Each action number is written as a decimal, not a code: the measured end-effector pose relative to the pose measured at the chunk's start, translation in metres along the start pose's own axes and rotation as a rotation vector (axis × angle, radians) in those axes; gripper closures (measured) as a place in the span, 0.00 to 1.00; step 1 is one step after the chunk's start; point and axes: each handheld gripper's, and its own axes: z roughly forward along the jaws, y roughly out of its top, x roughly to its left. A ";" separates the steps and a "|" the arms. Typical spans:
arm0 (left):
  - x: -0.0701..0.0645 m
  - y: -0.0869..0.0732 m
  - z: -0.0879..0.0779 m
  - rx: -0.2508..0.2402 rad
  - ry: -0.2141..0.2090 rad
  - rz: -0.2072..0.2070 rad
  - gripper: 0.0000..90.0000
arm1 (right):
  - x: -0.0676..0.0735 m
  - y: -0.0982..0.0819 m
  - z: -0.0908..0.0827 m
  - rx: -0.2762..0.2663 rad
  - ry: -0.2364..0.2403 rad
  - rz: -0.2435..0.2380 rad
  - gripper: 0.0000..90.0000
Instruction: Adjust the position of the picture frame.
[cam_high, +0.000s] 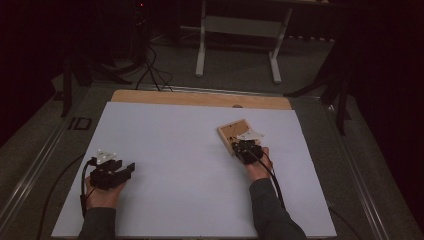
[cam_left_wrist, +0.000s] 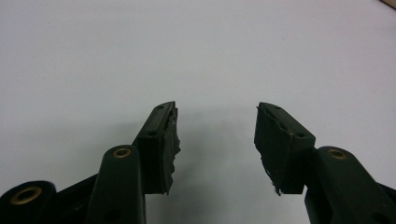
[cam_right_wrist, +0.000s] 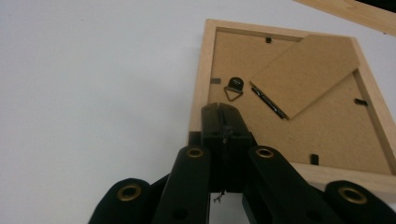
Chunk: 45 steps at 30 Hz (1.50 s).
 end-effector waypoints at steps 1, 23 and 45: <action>0.000 0.000 0.000 0.000 0.001 0.000 0.54 | 0.001 0.000 0.000 0.000 0.003 -0.003 1.00; 0.001 0.000 0.000 0.000 0.001 -0.002 0.54 | 0.022 0.005 0.005 -0.008 0.067 -0.028 1.00; 0.000 0.000 0.001 0.000 0.003 -0.001 0.54 | 0.043 0.013 0.012 -0.011 0.111 -0.059 1.00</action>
